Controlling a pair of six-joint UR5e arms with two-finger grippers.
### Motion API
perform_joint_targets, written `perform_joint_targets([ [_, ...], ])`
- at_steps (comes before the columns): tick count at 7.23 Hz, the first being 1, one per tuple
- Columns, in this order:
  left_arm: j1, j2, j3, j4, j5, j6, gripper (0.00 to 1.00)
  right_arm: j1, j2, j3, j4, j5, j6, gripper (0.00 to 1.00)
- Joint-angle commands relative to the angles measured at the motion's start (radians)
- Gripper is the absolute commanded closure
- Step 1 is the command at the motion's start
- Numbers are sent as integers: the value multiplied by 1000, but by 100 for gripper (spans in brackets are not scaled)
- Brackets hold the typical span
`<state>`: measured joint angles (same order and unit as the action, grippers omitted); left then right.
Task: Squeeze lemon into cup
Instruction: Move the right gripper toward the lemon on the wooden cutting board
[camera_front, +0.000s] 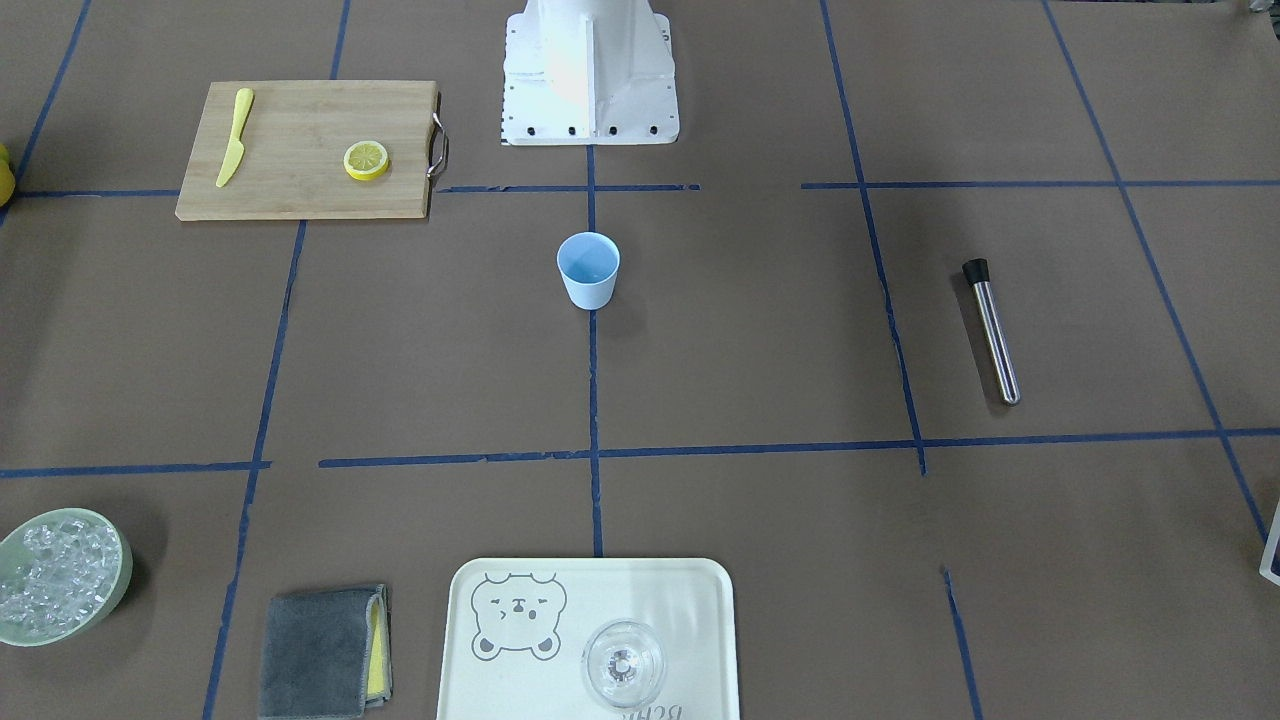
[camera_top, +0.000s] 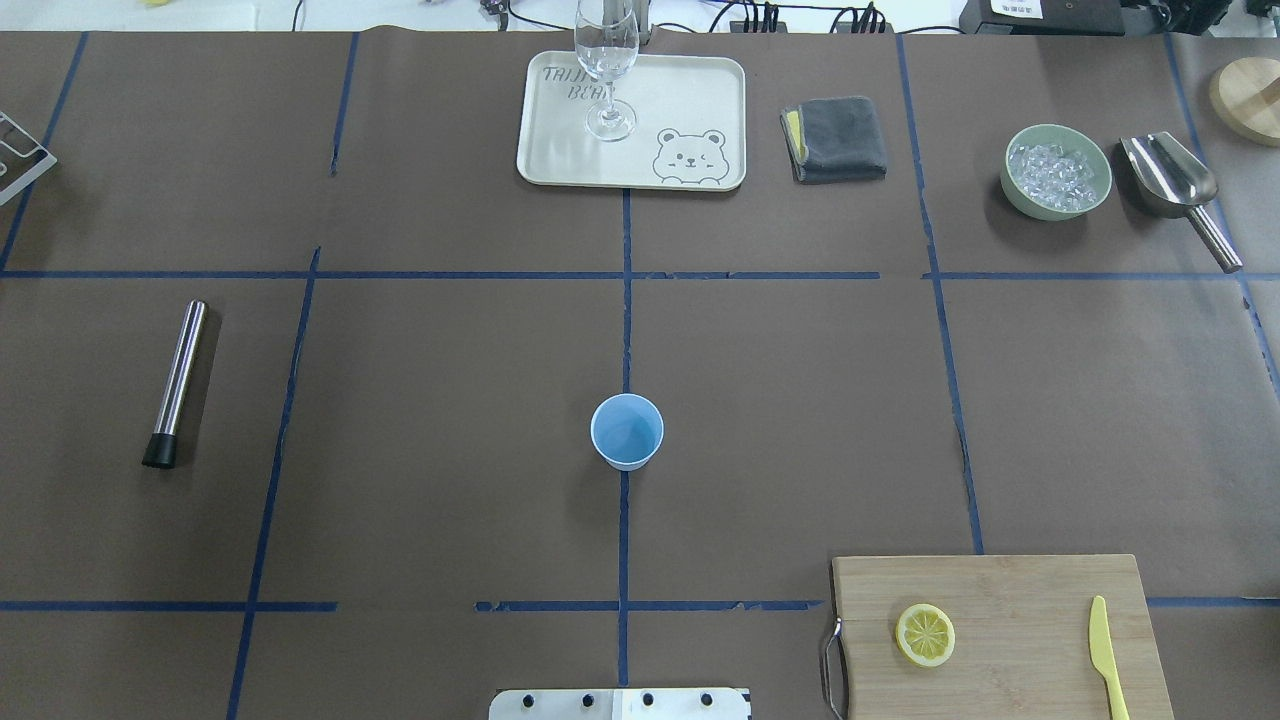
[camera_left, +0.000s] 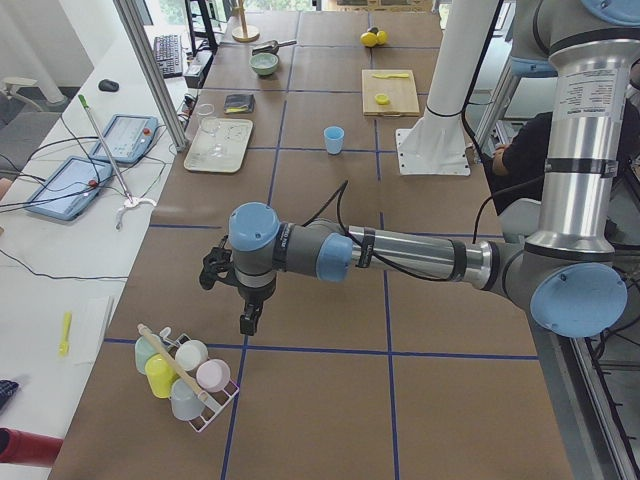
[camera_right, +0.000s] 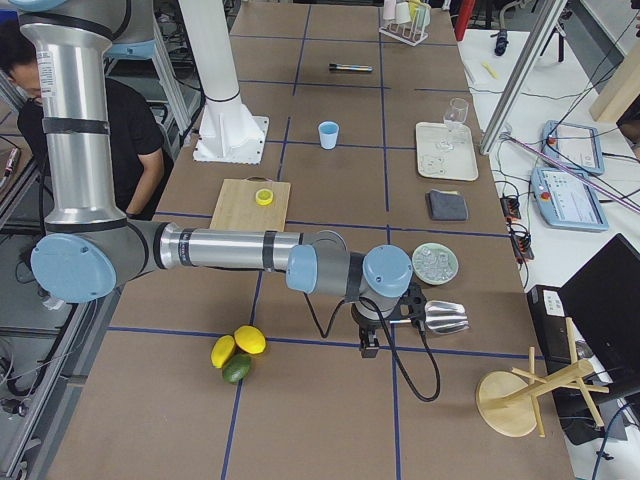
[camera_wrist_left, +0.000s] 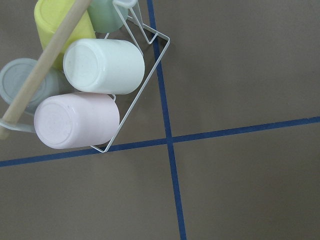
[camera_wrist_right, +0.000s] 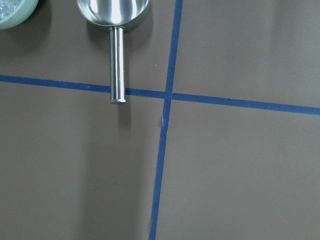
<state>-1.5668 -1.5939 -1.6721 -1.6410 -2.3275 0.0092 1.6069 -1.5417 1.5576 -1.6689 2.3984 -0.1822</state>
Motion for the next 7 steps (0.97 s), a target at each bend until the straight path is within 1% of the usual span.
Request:
perform_joint_targets([
  [1, -1, 0, -3, 0, -4, -1, 0, -1, 2, 5, 6, -11, 1, 0],
  [3, -1, 0, -9, 0, -4, -1, 0, -1, 9, 1, 20, -18, 4, 0],
  [4, -1, 0, -12, 0, -4, -3, 0, -1, 18, 10, 21, -18, 60, 0],
  [5, -1, 0, -12, 0, -4, -5, 0, -16, 41, 42, 21, -13, 205, 0],
  [7, -1, 0, -17, 1, -7, -5, 0, -131, 34, 206, 20, -21, 436, 0],
])
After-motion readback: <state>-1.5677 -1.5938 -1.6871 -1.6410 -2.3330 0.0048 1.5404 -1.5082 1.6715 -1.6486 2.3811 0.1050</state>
